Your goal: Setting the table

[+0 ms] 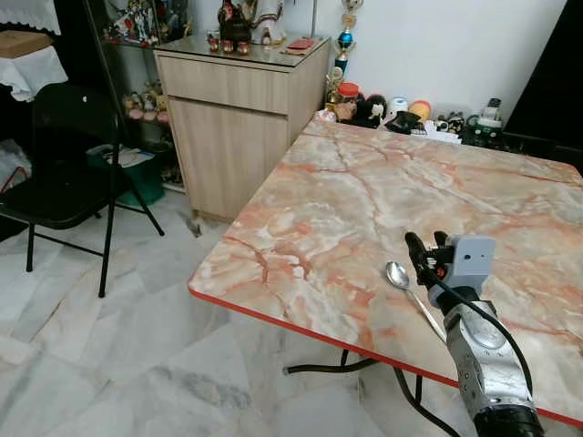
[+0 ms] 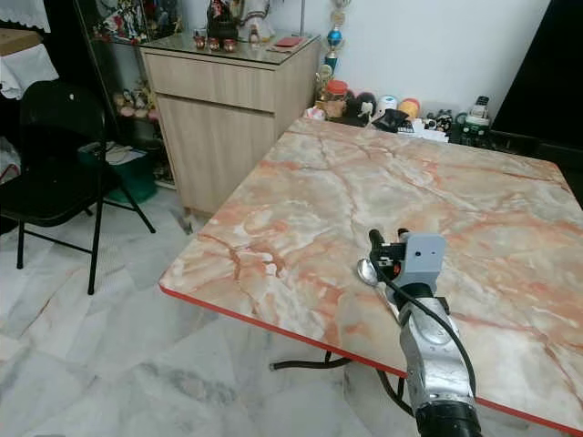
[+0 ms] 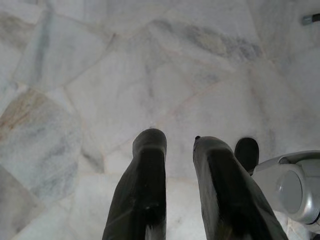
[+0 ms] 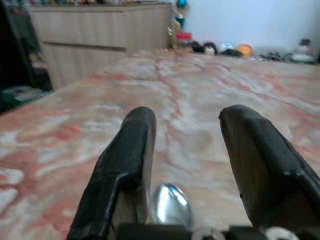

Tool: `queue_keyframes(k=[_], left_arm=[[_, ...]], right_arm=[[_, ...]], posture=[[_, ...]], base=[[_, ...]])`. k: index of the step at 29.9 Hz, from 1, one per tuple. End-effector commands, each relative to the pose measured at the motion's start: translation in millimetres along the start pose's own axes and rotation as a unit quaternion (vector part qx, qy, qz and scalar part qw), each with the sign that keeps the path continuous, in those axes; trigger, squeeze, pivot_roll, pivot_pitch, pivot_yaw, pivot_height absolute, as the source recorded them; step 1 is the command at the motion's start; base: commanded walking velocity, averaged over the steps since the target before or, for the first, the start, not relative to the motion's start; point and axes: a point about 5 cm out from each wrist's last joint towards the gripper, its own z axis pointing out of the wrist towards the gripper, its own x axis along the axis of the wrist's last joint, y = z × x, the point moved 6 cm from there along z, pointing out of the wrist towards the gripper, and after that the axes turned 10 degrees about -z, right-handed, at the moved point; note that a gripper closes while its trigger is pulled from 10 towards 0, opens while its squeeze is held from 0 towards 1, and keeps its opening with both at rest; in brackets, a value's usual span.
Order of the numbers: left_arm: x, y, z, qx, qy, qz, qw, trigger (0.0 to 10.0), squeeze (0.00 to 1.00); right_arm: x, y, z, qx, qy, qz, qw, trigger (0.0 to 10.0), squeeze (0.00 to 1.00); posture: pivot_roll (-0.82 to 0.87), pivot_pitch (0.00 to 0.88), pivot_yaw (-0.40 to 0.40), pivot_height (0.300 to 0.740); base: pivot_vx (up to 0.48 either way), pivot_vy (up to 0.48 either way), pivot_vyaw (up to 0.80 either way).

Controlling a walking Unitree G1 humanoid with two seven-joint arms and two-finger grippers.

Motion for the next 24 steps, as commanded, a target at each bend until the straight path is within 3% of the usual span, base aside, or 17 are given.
queue_keyframes(k=[1, 6, 20, 24], left_arm=[[-7.6, 0.4, -1.4, -0.001, -0.014, 0.001, 1.000, 10.0, 0.00], [-8.1, 0.3, -1.9, -0.001, -0.011, -0.001, 1.000, 10.0, 0.00], [-7.5, 1.1, -1.6, -0.002, -0.011, 0.003, 1.000, 10.0, 0.00], [-7.8, 0.6, -1.7, 0.000, -0.011, 0.002, 1.000, 10.0, 0.00]], right_arm=[[-12.1, 6.6, 0.0, -0.008, -0.031, -0.007, 0.999, 10.0, 0.00], [-6.9, -2.0, -0.8, 0.009, -0.016, 0.000, 1.000, 10.0, 0.00], [1.4, -5.5, -0.4, 0.014, 0.001, 0.004, 1.000, 10.0, 0.00], [0.7, -9.5, -1.5, 0.021, -0.001, 0.003, 1.000, 10.0, 0.00]], posture=[[0.14, 0.002, -0.057, 0.740], [0.14, 0.003, -0.055, 0.740], [0.14, 0.004, -0.054, 0.740], [0.14, 0.005, -0.056, 0.740]], base=[[0.000, 0.000, 0.00], [0.000, 0.000, 0.00], [0.293, 0.000, 0.00], [0.060, 0.000, 0.00]])
